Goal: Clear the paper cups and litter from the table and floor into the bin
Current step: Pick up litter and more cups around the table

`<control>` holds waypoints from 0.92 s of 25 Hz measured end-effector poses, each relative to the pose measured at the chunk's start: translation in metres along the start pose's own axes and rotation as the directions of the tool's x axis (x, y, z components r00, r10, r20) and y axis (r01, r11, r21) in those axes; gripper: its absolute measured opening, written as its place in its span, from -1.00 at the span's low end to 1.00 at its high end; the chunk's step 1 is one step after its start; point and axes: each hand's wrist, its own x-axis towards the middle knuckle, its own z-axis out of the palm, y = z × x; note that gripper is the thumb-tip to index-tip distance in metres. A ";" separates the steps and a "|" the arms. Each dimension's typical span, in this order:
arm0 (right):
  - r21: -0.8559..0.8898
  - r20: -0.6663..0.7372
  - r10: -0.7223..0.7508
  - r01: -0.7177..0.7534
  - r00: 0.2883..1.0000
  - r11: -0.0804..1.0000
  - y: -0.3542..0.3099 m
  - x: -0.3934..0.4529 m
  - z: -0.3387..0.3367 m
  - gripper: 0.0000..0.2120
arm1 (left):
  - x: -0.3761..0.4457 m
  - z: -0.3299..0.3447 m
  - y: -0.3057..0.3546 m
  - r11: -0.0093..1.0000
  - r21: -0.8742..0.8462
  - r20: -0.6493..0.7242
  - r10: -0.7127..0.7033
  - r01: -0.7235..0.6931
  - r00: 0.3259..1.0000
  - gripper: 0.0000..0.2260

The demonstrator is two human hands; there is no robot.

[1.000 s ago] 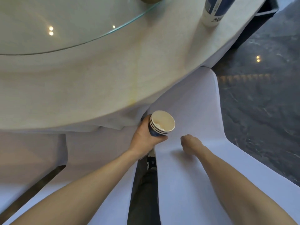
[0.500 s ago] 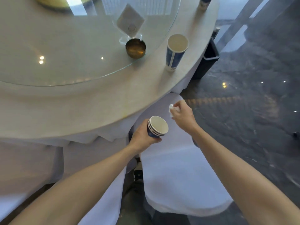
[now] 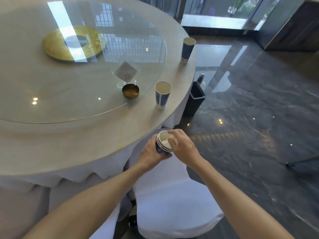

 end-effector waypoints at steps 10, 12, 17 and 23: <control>0.003 0.426 -0.020 0.021 0.904 1.000 0.058 -0.038 -0.082 -0.49 | -0.023 0.096 0.056 0.995 0.095 -0.112 0.050 -0.039 0.992 -0.26; 0.073 0.327 -0.157 0.141 0.932 0.987 0.074 -0.045 -0.114 -0.57 | -0.028 0.122 0.078 0.997 0.070 -0.154 0.038 -0.027 0.987 -0.27; -0.007 0.356 -0.147 0.160 0.923 0.987 0.121 -0.052 -0.163 -0.47 | -0.044 0.170 0.108 1.000 0.025 -0.216 0.013 -0.007 0.976 -0.25; -0.123 0.422 -0.244 0.322 0.873 0.939 0.138 -0.041 -0.184 -0.79 | -0.024 0.187 0.119 1.000 -0.011 -0.260 -0.017 0.014 0.966 -0.25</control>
